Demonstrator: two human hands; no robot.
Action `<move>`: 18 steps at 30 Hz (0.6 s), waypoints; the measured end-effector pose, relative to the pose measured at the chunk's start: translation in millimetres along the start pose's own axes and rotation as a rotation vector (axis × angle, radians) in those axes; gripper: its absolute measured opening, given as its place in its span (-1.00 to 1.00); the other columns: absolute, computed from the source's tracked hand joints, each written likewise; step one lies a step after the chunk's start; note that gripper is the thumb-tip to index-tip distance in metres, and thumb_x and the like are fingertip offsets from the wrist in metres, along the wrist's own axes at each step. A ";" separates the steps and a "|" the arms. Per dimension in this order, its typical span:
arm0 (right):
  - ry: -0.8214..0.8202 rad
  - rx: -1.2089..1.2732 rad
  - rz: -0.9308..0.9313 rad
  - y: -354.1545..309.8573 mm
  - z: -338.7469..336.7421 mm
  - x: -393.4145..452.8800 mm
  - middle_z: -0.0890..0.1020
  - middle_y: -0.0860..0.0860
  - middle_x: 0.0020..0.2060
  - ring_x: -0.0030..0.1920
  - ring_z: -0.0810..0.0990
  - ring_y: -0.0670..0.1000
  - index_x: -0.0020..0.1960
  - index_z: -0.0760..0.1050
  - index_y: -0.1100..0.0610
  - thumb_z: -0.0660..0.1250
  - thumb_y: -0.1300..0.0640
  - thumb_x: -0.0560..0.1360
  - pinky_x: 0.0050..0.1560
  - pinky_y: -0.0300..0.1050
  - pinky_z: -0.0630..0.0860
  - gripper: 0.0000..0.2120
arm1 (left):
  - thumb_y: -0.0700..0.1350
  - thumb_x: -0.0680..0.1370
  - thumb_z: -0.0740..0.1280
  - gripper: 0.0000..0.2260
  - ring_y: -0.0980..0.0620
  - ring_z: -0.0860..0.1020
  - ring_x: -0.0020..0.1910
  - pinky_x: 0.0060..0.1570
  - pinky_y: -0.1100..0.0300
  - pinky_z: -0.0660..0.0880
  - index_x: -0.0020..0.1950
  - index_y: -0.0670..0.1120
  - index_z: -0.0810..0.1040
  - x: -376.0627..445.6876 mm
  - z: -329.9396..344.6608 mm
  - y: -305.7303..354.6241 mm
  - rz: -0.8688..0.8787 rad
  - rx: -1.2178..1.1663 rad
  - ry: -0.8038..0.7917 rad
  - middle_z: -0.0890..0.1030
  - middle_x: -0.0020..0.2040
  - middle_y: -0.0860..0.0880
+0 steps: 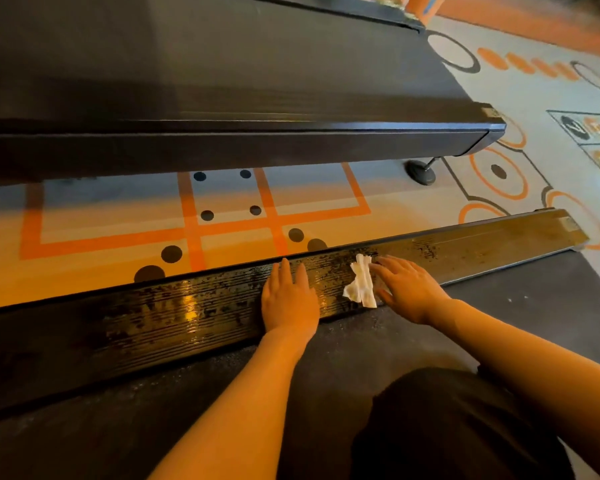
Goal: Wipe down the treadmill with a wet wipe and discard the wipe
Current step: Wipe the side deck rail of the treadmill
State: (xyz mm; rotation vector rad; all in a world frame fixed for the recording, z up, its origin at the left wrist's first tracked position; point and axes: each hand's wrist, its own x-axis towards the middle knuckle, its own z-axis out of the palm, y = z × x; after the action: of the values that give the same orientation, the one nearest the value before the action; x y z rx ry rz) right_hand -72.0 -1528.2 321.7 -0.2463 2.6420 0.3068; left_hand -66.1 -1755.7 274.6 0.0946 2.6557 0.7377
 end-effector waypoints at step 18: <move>0.251 0.118 -0.709 70.0 97.0 74.4 0.39 0.20 0.45 0.42 0.40 0.23 0.48 0.36 0.01 -0.07 -0.20 0.63 0.31 0.11 0.42 -0.45 | -0.03 0.61 0.27 -0.52 -0.19 0.13 0.55 0.47 -0.14 0.10 0.52 -0.11 0.32 29.5 108.4 30.3 -0.358 0.247 0.401 0.22 0.55 -0.21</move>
State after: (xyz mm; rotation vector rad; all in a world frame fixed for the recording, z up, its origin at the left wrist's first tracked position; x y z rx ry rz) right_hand -111.3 -1445.2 214.9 -1.2010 2.5880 -0.1249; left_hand -53.5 -1672.4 194.3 -0.4999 3.0061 0.3350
